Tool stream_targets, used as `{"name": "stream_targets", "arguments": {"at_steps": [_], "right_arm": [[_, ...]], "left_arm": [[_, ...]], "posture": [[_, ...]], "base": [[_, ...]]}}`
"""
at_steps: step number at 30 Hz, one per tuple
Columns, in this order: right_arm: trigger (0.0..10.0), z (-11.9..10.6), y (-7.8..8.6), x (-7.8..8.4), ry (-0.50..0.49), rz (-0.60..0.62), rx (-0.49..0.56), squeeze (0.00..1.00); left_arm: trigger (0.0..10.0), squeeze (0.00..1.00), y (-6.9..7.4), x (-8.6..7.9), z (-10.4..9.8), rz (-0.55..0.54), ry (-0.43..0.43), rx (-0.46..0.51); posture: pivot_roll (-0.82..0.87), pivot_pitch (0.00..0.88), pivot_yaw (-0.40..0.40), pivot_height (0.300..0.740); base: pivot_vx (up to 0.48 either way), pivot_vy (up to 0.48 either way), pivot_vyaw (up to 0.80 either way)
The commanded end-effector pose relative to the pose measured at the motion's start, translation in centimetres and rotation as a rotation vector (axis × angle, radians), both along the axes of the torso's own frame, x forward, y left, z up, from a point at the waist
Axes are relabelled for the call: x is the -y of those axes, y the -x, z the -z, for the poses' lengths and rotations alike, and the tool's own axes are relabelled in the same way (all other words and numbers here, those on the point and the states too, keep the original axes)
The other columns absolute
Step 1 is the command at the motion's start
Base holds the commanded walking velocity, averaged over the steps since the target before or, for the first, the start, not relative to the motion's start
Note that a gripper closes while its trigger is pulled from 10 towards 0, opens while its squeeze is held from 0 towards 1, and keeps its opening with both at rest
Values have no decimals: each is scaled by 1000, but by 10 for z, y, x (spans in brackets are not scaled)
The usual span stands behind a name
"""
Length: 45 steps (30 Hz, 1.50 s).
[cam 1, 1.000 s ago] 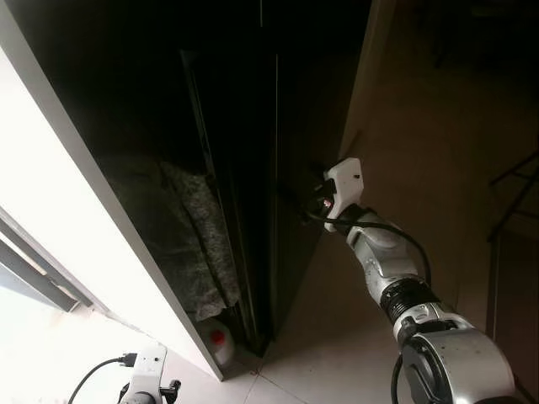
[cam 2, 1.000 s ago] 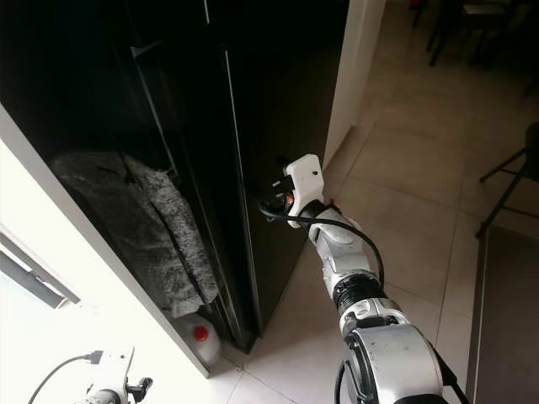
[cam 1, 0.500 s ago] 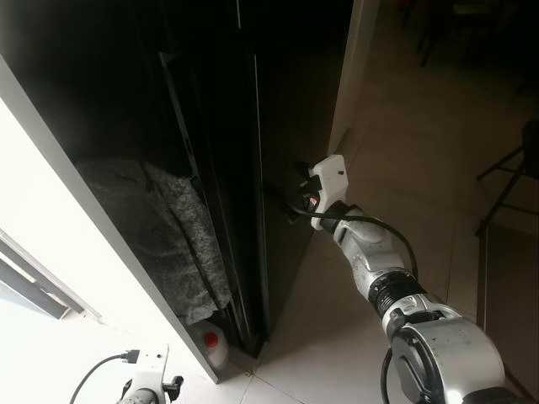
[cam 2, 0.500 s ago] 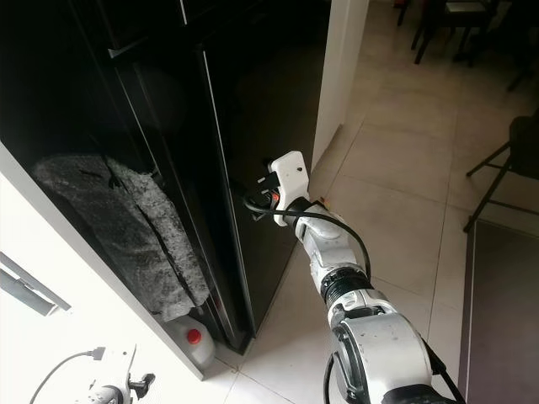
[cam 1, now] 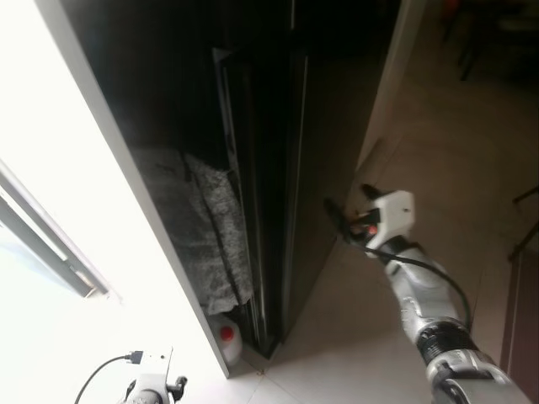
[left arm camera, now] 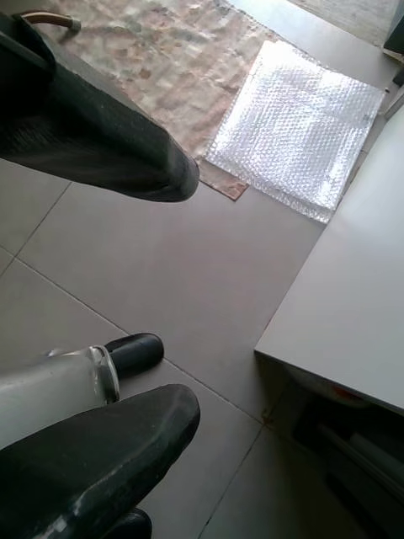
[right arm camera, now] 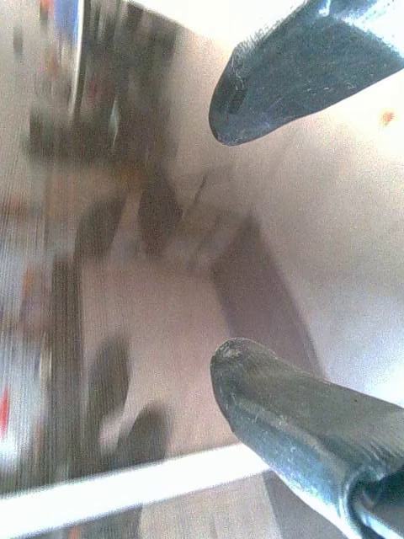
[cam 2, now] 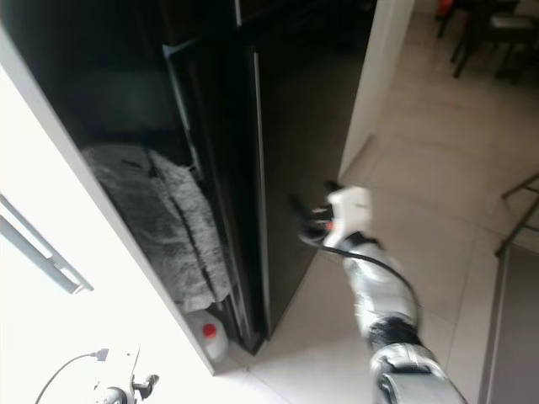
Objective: Restocking fridge
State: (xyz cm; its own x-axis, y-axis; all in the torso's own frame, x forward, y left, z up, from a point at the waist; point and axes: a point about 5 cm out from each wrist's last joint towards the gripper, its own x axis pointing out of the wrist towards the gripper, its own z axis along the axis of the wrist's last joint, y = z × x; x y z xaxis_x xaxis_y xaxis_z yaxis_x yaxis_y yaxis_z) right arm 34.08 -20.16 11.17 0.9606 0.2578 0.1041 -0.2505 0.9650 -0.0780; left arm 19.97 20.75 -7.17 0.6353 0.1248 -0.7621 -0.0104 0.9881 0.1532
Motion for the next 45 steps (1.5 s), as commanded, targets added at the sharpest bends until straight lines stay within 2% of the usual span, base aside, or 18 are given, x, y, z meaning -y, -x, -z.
{"name": "stream_targets", "arguments": {"at_steps": [1, 2, 3, 4, 5, 6, 7, 8, 10, 12, 16, 19, 25, 27, 28, 45], "right_arm": [[10000, 1, 13, 44, -48, 233, 33, 0], [10000, 9, 20, 59, -43, 310, 1, 0], [10000, 9, 20, 59, -43, 310, 1, 0], [10000, 19, 27, 71, -41, 371, -42, 0], [10000, 52, 52, 94, -60, 496, -201, 0], [10000, 52, 52, 94, -60, 496, -201, 0], [10000, 66, 63, 99, -67, 535, -270, 0], [10000, 94, 86, 104, -81, 585, -423, 0], [10000, 117, 105, 101, -68, 603, -562, 0], [10000, 134, 121, 95, -62, 602, -656, 0], [10000, 169, 158, 75, -54, 593, -873, 0], [10000, 199, 196, 45, -38, 525, -1085, 0], [10000, 203, 200, 36, -28, 504, -1109, 0], [10000, 203, 200, 36, 45, 471, -1121, 0], [10000, 203, 200, 36, 52, 465, -1123, 0], [10000, 207, 205, 32, 84, 449, -1161, 0]], "left_arm": [[10000, 0, 4, -4, 1, -8, -13, -13], [10000, 0, 4, -4, 2, -6, -14, -13], [10000, 0, 4, -4, 2, -6, -14, -13], [10000, 0, 4, -4, 1, -5, -14, -13], [10000, 0, 3, -4, 1, -5, -15, -8], [10000, 0, 3, -4, 1, -5, -15, -8], [10000, 0, 3, -4, 1, -6, -16, -5], [10000, 0, 2, -4, 0, -8, -15, 0], [10000, 0, 2, -3, 0, -11, -15, 6], [10000, 0, 1, -4, 0, -13, -14, 9], [10000, 0, 2, -4, 0, -14, -15, 9], [10000, 0, 8, -6, 3, -15, -16, -11], [10000, 0, 8, -6, 3, -17, -13, -13], [10000, 0, 9, -6, 3, -14, -13, -16], [10000, 0, 9, -6, 3, -14, -13, -17], [10000, 0, 12, -9, 4, -13, -17, -26]], "posture": [[-228, 0, 36, 740], [-228, 0, 36, 740], [-228, 0, 36, 740], [-228, 0, 36, 740], [-224, 1, 34, 740], [-224, 1, 34, 740], [-224, 1, 34, 740], [-221, 2, 32, 740], [-208, 2, 31, 740], [-204, 4, 32, 740], [-202, 6, 33, 740], [-185, 5, 32, 740], [-187, 13, 33, 740], [-191, 15, 32, 740], [-191, 15, 29, 740], [-178, 0, 36, 740]], "base": [[0, 0, 0], [0, 0, 0], [0, 0, 0], [0, 0, 0], [0, 0, 0], [0, 0, 0], [0, 0, 0], [0, 0, 0], [0, 0, 0], [0, 0, 0], [0, 0, 0], [0, 0, 0], [0, 0, 0], [0, 0, 797], [0, 0, 800], [0, 0, 800]]}}
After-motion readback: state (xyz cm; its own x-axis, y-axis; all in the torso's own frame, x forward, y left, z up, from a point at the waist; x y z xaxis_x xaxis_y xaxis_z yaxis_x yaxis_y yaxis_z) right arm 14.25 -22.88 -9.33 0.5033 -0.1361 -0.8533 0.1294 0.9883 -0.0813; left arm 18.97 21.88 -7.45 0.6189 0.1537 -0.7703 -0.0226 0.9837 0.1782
